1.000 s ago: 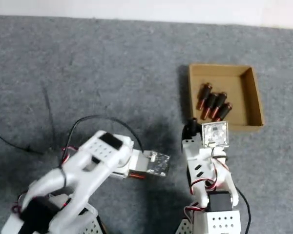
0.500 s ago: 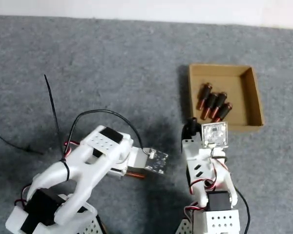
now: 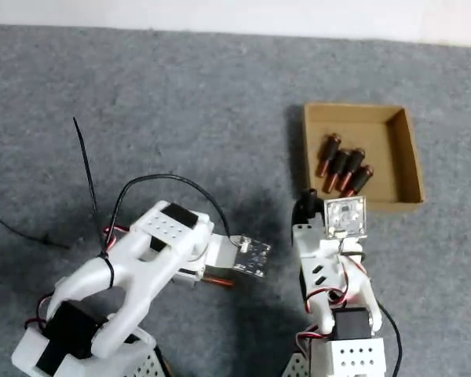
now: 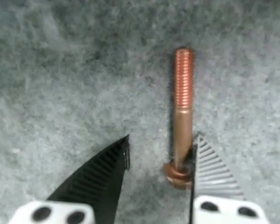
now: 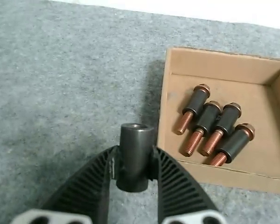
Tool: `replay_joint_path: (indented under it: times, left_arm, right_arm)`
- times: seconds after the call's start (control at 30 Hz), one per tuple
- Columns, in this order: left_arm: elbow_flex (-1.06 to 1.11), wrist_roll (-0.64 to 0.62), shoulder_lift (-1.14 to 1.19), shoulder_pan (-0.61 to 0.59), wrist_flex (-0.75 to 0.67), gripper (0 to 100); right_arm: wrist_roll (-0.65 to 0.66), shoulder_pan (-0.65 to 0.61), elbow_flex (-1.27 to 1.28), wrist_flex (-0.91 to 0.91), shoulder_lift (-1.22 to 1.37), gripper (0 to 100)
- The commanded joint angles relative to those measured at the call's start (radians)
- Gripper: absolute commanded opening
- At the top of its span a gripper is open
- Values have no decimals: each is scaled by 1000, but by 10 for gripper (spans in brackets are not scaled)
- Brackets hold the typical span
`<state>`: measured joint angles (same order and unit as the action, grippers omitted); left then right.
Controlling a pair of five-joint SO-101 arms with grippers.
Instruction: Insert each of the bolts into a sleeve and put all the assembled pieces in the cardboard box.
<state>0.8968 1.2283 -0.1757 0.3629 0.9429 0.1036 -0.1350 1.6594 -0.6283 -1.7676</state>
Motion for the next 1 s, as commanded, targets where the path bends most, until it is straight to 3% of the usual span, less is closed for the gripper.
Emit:
replay_joint_path:
  times: [0.0, 0.17, 0.3, 0.57, 0.8, 0.97]
  left_arm:
    - [-33, 12, 24, -19, -25, 200]
    - [-35, 14, 25, -21, -11, 181]
    - [-36, 14, 27, -22, -12, 2]
    - [-73, 9, 16, -27, 6, 6]
    - [-380, 15, -93, -47, 462, 6]
    - [-575, 17, -179, -47, 598, 6]
  right_arm:
    - [11, 12, -12, 28, -15, 5]
    - [49, 12, -12, 28, -15, 5]
    - [49, 12, -12, 28, -15, 5]
    - [51, 12, -10, 28, -15, 5]
    - [51, 12, -10, 30, -15, 5]
    - [51, 12, -10, 30, -15, 5]
